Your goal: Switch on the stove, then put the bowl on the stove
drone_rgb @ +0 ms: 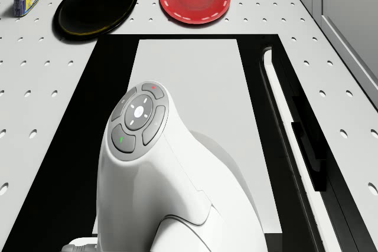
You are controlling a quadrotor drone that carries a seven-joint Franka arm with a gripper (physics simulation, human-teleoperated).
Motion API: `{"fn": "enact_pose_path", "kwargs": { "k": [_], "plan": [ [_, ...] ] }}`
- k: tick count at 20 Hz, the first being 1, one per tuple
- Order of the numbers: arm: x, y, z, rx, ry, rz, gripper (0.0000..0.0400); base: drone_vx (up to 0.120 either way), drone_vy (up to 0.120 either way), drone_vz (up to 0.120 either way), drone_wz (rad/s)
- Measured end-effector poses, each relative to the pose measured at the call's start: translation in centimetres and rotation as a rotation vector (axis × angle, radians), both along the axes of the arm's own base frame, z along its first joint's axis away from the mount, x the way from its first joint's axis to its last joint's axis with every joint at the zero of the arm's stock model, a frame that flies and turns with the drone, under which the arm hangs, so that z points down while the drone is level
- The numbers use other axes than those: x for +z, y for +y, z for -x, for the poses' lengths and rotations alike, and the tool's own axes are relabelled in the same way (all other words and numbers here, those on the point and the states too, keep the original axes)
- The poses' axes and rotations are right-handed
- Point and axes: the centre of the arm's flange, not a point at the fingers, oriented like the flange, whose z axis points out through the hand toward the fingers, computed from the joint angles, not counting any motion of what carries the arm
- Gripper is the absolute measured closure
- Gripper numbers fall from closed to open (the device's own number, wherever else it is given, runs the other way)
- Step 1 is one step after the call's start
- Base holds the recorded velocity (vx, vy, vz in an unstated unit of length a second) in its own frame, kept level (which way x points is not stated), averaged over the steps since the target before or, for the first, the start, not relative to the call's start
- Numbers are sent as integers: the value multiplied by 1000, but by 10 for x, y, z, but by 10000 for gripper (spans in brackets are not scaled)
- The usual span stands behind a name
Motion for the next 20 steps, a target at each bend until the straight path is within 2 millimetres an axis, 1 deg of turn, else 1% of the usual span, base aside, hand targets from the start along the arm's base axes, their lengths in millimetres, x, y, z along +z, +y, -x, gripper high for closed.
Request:
{"fn": "enact_pose_path", "kwargs": {
  "k": [4,7,10,12,15,20],
  "plan": [
    [0,-8,0,1,0,0,0,10,0,0,0],
    [0,-11,0,1,0,0,0,120,0,0,0],
    [0,-12,0,1,0,0,0,120,-120,0,0],
    [0,-13,0,2,0,0,0,120,-20,0,0],
    [0,-7,0,2,0,0,0,120,0,0,0],
    [0,11,0,2,0,0,0,120,0,0,0]
  ]
}}
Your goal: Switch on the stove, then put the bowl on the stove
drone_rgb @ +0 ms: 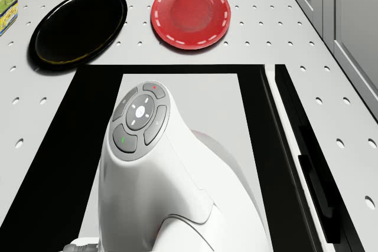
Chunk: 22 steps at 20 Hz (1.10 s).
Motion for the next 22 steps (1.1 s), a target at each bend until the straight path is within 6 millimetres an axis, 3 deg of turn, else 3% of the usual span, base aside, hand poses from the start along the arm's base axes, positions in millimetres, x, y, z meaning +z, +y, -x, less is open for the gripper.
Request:
{"fn": "enact_pose_path", "kwargs": {
  "k": [3,8,12,22],
  "plan": [
    [0,14,0,0,0,0,0,120,0,0,0],
    [0,40,0,0,0,0,0,0,0,0,0],
    [0,59,0,0,0,0,0,110,0,0,0],
    [0,75,0,0,0,0,0,120,0,0,0]
  ]
}}
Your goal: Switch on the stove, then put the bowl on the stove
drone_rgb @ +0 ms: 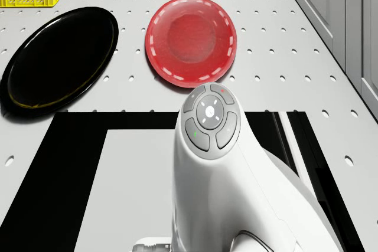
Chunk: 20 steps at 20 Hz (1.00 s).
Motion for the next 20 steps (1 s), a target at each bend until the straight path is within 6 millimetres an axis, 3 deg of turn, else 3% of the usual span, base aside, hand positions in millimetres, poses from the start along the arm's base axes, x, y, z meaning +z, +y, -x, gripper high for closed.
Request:
{"fn": "enact_pose_path", "kwargs": {
  "k": [20],
  "plan": [
    [0,2,0,0,0,0,0,120,8,0,0]
  ]
}}
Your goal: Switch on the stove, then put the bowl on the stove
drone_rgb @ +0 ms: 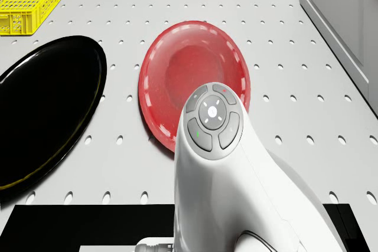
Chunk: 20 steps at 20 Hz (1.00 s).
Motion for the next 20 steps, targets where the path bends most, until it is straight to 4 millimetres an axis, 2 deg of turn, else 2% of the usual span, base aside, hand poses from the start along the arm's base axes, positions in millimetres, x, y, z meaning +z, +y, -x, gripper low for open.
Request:
{"fn": "enact_pose_path", "kwargs": {
  "k": [20],
  "plan": [
    [0,0,0,0,0,0,0,120,0,0,0]
  ]
}}
